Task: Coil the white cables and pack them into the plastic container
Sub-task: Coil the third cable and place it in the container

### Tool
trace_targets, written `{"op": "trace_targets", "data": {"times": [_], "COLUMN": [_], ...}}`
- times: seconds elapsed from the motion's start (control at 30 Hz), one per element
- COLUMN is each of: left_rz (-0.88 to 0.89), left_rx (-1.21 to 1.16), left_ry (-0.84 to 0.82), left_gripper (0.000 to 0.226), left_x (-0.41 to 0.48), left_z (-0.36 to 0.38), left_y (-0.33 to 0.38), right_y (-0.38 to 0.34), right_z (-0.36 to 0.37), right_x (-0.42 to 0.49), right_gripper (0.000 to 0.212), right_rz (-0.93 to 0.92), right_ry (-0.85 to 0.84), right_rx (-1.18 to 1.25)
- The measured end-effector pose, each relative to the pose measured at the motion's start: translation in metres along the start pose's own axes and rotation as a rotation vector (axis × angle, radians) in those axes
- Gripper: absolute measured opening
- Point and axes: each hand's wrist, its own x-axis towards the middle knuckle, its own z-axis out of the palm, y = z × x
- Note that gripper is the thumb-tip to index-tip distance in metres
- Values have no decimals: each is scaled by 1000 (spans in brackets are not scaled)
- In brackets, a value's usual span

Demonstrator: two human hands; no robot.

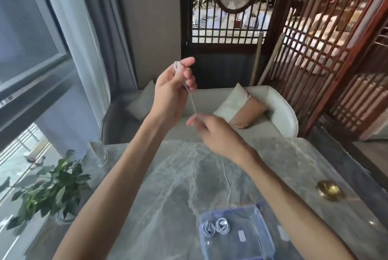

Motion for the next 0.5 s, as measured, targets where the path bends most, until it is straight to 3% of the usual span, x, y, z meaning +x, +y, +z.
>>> {"op": "trace_targets", "data": {"times": [0.1,0.17,0.27,0.37,0.43,0.5], "left_rz": [-87,-107,13,53,-52,-220], "left_rx": [263,513,676,633,536,218], "left_ry": [46,-67,-277,-362,-356,-355], "left_gripper": [29,36,45,49,40,42], "left_x": [-6,-20,-43,-63,-68,-64], "left_z": [-9,-7,3,21,43,62], "left_y": [-16,-32,-43,-41,-41,-35], "right_y": [-22,-40,-59,-56,-46,-33], "right_z": [-14,-37,-78,-117,-123,-106], "right_x": [-21,-22,-25,-8,15,30], "right_gripper": [21,25,23,28,30,25], "right_rz": [-42,-92,-293,-431,-442,-286], "right_ry": [-121,-123,55,362,518,462], "right_rx": [-268,-460,-526,-280,-211,-31]}}
